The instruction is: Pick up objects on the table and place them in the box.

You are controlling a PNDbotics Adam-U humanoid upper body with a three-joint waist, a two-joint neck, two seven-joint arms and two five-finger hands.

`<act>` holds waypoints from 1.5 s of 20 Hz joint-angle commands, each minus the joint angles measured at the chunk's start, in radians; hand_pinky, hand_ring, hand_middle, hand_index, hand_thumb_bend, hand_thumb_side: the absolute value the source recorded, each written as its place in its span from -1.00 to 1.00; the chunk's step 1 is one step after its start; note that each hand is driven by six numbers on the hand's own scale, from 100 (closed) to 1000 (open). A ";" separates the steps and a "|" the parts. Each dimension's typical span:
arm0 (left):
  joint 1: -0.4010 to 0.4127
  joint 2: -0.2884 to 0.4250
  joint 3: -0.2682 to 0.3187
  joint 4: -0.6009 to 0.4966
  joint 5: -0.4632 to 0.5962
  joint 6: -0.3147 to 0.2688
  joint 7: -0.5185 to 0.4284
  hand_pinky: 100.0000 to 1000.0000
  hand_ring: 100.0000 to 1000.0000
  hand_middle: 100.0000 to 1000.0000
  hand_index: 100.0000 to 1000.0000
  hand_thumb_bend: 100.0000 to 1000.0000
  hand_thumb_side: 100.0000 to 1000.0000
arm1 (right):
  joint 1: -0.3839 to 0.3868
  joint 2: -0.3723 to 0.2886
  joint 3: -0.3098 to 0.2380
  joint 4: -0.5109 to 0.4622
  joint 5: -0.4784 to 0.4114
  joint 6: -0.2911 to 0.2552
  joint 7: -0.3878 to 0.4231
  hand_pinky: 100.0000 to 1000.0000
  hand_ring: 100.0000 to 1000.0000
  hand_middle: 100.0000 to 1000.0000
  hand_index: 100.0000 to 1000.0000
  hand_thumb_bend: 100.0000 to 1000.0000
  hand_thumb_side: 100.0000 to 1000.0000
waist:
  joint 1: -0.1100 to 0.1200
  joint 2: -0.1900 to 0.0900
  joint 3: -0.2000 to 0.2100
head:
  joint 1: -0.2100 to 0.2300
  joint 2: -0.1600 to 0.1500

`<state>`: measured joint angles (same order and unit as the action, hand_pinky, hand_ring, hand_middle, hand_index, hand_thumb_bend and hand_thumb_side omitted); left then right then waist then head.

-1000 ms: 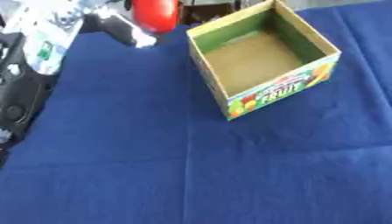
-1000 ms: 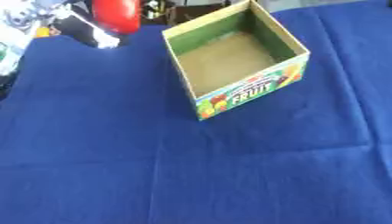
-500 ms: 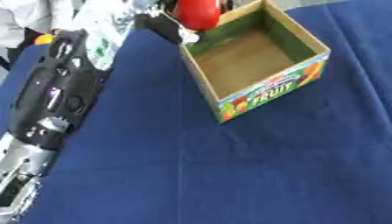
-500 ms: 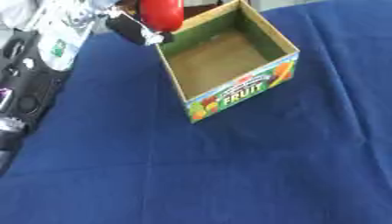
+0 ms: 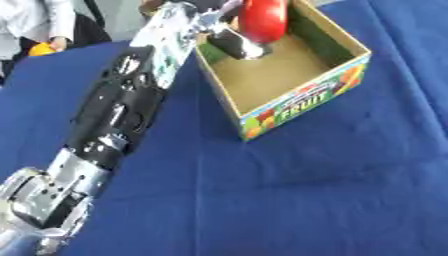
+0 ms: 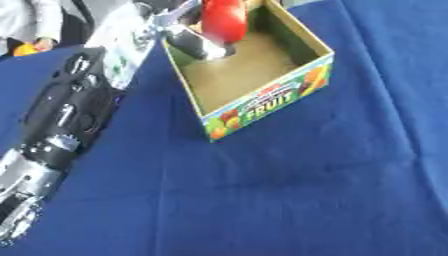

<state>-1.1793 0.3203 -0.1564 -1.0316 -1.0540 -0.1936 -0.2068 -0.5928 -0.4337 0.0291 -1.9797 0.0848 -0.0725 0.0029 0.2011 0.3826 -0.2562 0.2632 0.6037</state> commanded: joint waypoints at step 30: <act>-0.019 -0.025 0.044 0.068 -0.233 -0.054 0.038 0.74 0.92 0.96 1.00 0.23 1.00 | -0.027 0.018 0.001 -0.020 -0.011 0.008 0.009 0.34 0.44 -0.10 0.36 -0.77 0.22 | -0.021 -0.019 -0.013 | -0.007 -0.020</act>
<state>-1.1799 0.2635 -0.1253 -0.9365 -1.3046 -0.2429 -0.1704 -0.6119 -0.4088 0.0372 -1.9797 0.0734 -0.0687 0.0136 0.1958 0.3919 -0.2708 0.2616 0.5792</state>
